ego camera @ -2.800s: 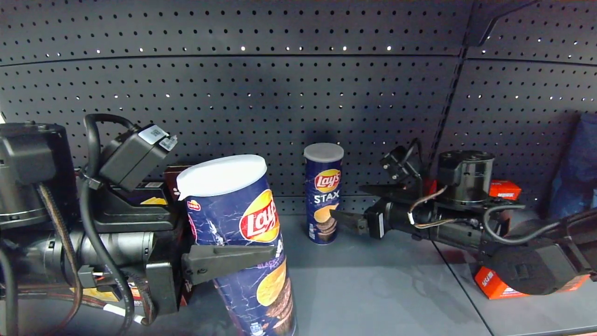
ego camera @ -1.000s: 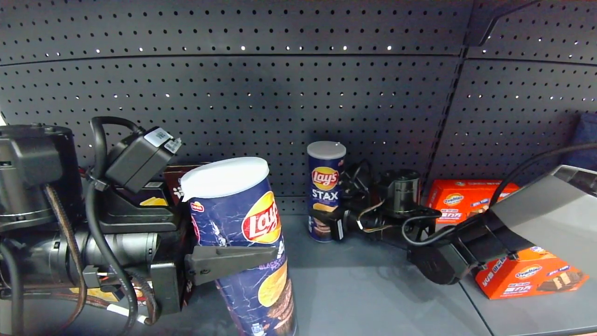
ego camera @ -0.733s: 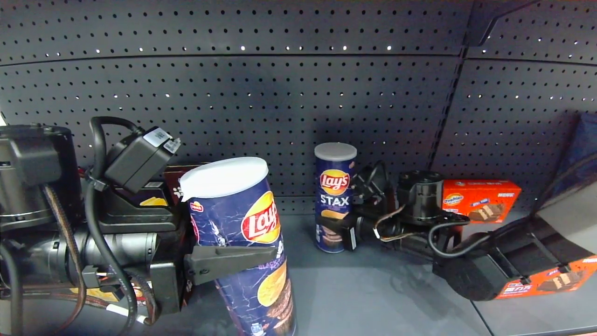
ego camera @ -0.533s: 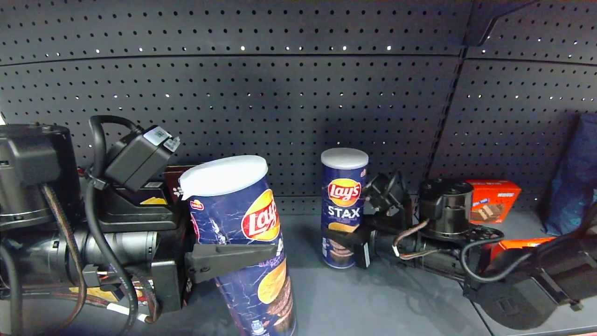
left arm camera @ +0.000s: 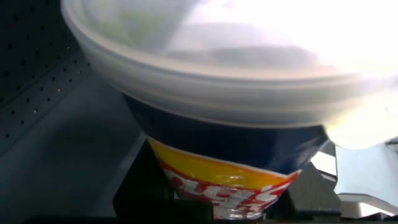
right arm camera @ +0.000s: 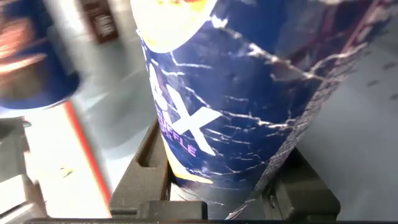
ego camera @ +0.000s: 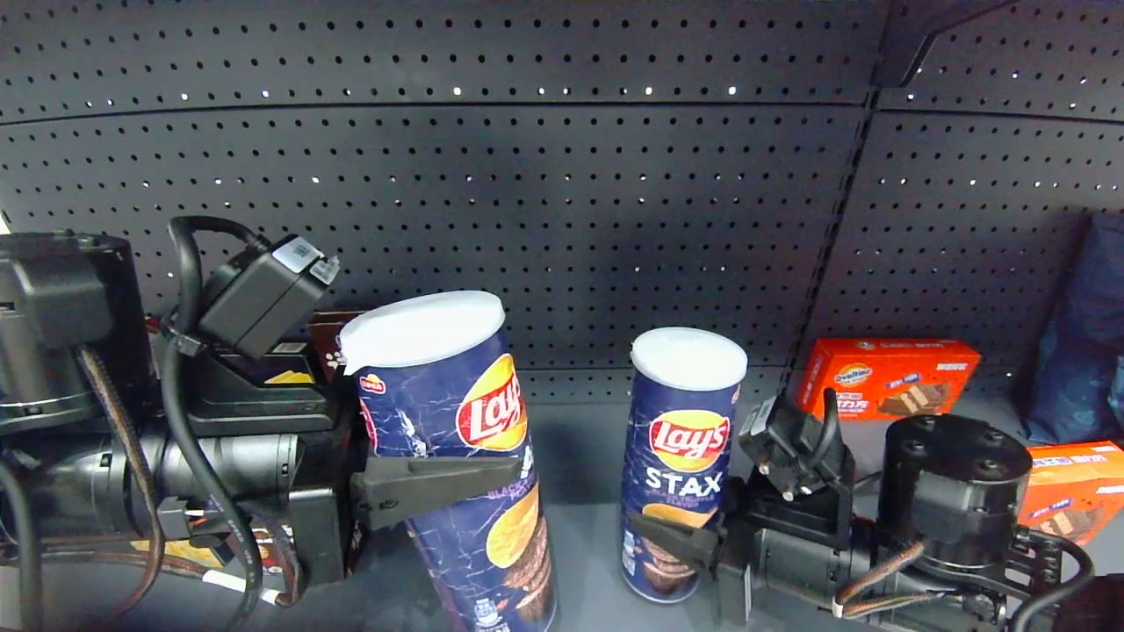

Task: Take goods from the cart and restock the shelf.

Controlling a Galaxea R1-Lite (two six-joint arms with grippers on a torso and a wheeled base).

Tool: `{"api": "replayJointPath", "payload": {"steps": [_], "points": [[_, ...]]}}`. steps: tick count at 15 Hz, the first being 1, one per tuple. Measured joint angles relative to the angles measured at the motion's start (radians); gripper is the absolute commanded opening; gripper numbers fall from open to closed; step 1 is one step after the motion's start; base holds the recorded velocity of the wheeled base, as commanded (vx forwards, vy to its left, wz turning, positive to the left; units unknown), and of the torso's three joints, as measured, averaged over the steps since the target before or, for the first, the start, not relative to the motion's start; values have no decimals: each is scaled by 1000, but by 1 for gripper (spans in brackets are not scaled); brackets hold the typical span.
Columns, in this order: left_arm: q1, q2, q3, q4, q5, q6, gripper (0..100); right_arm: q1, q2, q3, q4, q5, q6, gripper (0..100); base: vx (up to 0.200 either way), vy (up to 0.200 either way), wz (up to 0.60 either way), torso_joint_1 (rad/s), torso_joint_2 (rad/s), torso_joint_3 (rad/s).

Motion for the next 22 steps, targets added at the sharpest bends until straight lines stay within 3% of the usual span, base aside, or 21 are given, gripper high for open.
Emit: {"api": "replayJointPath", "payload": {"steps": [17, 18, 22], "points": [[-1, -8, 6, 0, 11, -4, 0, 18, 53, 32, -63, -1, 14, 0, 0, 0, 0, 0, 0, 0], [-1, -8, 7, 0, 11, -4, 0, 18, 59, 33, -69, -1, 12, 100, 0, 0, 0, 0, 0, 0], [-1, -8, 7, -1, 10, -4, 0, 19, 63, 50, -68, -14, 9, 100, 0, 0, 0, 0, 0, 0]]}}
